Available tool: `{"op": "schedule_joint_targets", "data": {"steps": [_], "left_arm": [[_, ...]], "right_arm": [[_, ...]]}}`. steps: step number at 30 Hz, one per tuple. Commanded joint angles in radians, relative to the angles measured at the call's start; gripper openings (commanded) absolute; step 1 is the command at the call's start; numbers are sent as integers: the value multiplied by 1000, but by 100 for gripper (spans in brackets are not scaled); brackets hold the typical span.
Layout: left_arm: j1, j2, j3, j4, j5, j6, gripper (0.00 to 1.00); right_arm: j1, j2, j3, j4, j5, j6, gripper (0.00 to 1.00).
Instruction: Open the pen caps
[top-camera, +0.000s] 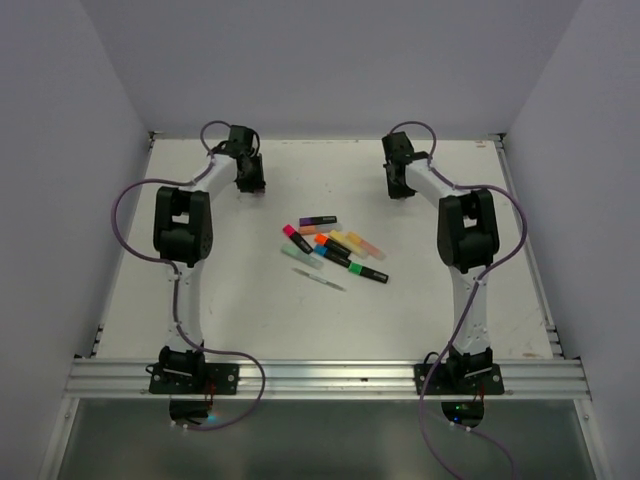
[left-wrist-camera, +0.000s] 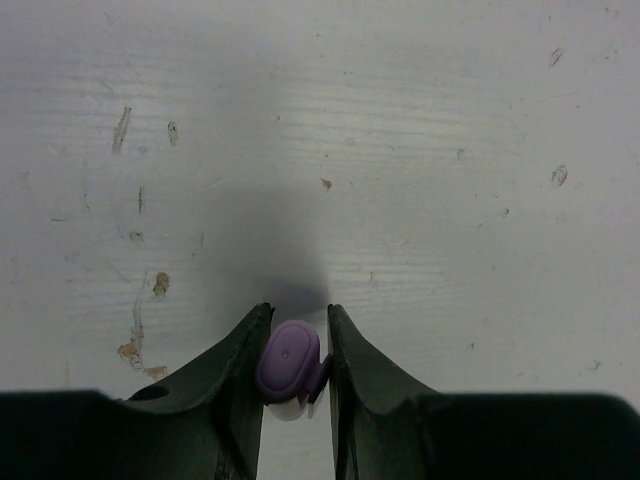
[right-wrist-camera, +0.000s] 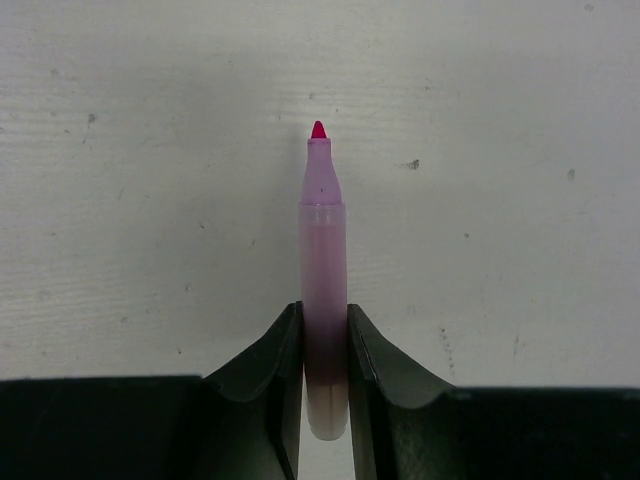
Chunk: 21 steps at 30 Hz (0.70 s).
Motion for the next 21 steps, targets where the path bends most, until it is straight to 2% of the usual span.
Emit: {"op": "schedule_joint_targets", "data": {"steps": [1, 7, 9, 10, 13, 14, 16, 17, 21], "left_arm": [[0, 26, 49, -31, -5, 43, 0], [8, 39, 53, -24, -11, 49, 0], [10, 42, 58, -22, -15, 51, 4], [10, 46, 63, -22, -15, 49, 7], [14, 63, 89, -41, -23, 51, 25], [16, 63, 95, -42, -28, 49, 31], [19, 65, 96, -41, -28, 49, 34], [19, 65, 98, -41, -28, 51, 40], [22, 74, 115, -53, -31, 60, 47]], "right_arm": [[-6, 22, 67, -22, 11, -21, 5], [-6, 32, 73, -18, -1, -19, 12], [-6, 38, 79, -19, -4, -18, 17], [-6, 39, 85, -21, -10, -16, 18], [-6, 47, 94, -25, -24, -13, 27], [-6, 48, 96, -25, -32, -10, 33], [-6, 50, 101, -27, -38, -12, 34], [-6, 53, 104, -30, -42, -13, 38], [-6, 62, 108, -33, -47, -21, 43]]}}
